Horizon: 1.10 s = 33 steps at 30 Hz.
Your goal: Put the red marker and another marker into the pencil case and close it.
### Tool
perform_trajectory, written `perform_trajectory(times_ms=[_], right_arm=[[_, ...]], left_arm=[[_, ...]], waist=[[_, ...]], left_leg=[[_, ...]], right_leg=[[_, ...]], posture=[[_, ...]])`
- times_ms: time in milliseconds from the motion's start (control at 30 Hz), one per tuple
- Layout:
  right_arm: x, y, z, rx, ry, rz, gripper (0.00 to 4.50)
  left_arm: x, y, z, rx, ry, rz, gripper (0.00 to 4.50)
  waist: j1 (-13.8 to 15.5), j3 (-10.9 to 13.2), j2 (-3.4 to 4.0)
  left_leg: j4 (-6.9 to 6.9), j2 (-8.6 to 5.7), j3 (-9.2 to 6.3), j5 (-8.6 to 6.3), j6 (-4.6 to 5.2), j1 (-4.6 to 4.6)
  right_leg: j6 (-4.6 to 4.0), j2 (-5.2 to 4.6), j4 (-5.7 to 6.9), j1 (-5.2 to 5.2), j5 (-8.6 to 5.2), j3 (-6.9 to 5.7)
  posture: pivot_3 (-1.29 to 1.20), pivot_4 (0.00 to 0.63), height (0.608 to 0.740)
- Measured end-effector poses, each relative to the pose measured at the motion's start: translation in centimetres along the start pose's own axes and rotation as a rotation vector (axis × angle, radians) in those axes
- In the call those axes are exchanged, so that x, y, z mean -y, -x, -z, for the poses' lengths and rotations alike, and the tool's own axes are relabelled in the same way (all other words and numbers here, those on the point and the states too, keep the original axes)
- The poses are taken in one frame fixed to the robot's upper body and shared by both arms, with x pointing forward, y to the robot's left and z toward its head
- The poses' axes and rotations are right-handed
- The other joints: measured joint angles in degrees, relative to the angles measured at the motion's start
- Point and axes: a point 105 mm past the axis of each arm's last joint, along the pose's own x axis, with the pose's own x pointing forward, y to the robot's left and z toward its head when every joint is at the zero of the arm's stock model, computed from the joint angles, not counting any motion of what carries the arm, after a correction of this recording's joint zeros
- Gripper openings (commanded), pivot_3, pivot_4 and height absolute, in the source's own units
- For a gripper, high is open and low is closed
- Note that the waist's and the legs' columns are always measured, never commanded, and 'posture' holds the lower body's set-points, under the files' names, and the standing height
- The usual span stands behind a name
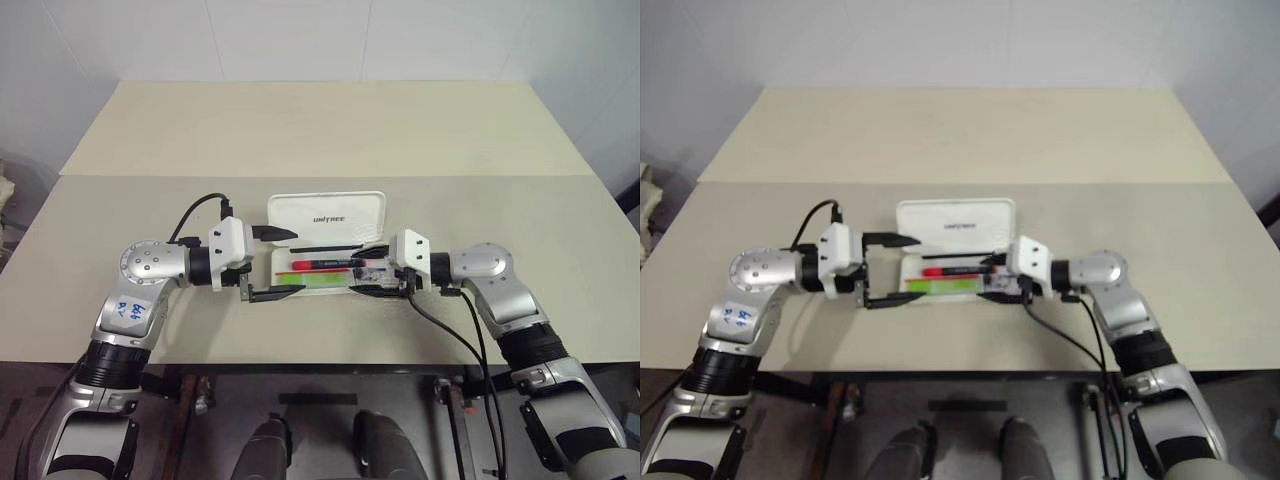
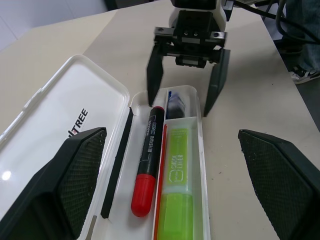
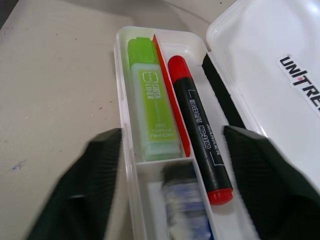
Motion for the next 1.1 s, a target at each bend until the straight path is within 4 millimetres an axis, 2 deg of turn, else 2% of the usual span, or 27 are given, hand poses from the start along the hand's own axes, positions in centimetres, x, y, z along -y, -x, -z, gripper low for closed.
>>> perform_trajectory(times_ms=[33, 300, 500, 567, 600, 700, 967, 1100], right_arm=[[0.0, 0.1, 0.0, -0.003, 0.002, -0.003, 4.47], [0.4, 0.6, -0.1, -0.005, -0.008, 0.016, 4.47], [0.2, 1.2, -2.0, 0.034, 0.033, 0.028, 4.47], [-0.1, 1.9, -2.3, 0.045, 0.027, 0.052, 4.5], [-0.4, 3.0, -2.3, 0.04, 0.019, 0.082, 4.5], [-0.1, 5.7, -1.9, 0.005, -0.001, 0.167, 4.5], [-0.1, 8.5, -2.5, -0.029, -0.017, 0.244, 4.5], [-0.1, 8.7, -2.9, -0.025, -0.007, 0.247, 4.5]], left_arm=[[0.0, 0.0, 0.0, 0.0, 0.0, -0.001, 4.5], [0.0, 0.0, 0.0, 0.0, 0.0, -0.004, 4.5], [-0.1, 0.0, 0.0, 0.001, -0.001, -0.004, 4.5], [-0.1, 0.0, -0.1, 0.001, -0.003, -0.002, 4.09], [-0.1, 0.2, -0.1, 0.003, -0.001, -0.005, 3.85], [-0.6, 1.5, -0.1, 0.0, 0.005, -0.046, 2.87], [-1.2, 2.4, 0.5, -0.002, 0.013, -0.089, 0.09], [-1.3, 2.5, 0.7, 0.001, 0.01, -0.107, 0.04]], waist=[[0.0, 0.0, 0.0], [0.0, 0.0, 0.0], [0.1, 0.0, 0.0], [0.1, 0.0, 0.0], [0.4, 0.0, 0.0], [1.0, 0.0, 0.0], [1.3, 0.0, 0.0], [1.3, 0.0, 0.0]], left_leg=[[0.0, 0.0, 0.0, 0.0, 0.0, 0.0], [0.0, 0.0, 0.0, 0.0, 0.0, 0.0], [-0.01, 0.01, -0.01, -0.01, -0.01, -0.01], [-0.01, 0.0, -0.01, -0.01, -0.01, -0.03], [-0.01, 0.0, -0.03, -0.02, 0.01, -0.05], [0.01, -0.01, 0.02, -0.04, 0.03, -0.06], [0.01, 0.02, 0.07, -0.03, 0.01, -0.01], [-0.01, 0.02, 0.06, -0.03, 0.01, -0.01]], right_leg=[[0.0, 0.0, 0.0, 0.0, 0.0, 0.0], [0.0, 0.0, 0.01, 0.0, 0.0, 0.0], [0.0, 0.0, -0.01, -0.01, 0.0, 0.0], [0.0, -0.01, -0.03, -0.02, 0.0, 0.0], [0.0, -0.03, -0.05, -0.01, -0.01, -0.02], [0.0, -0.04, -0.09, -0.01, -0.01, 0.0], [-0.02, -0.02, -0.05, 0.0, -0.01, 0.02], [-0.02, -0.02, -0.06, -0.01, -0.01, 0.01]], posture=[[0.0, 0.15, 0.74], [0.0, 0.15, 0.74], [0.0, 0.15, 0.74], [0.0, 0.15, 0.74], [0.0, 0.15, 0.74], [0.0, 0.15, 0.74], [0.0, 0.15, 0.74], [0.0, 0.15, 0.74]])
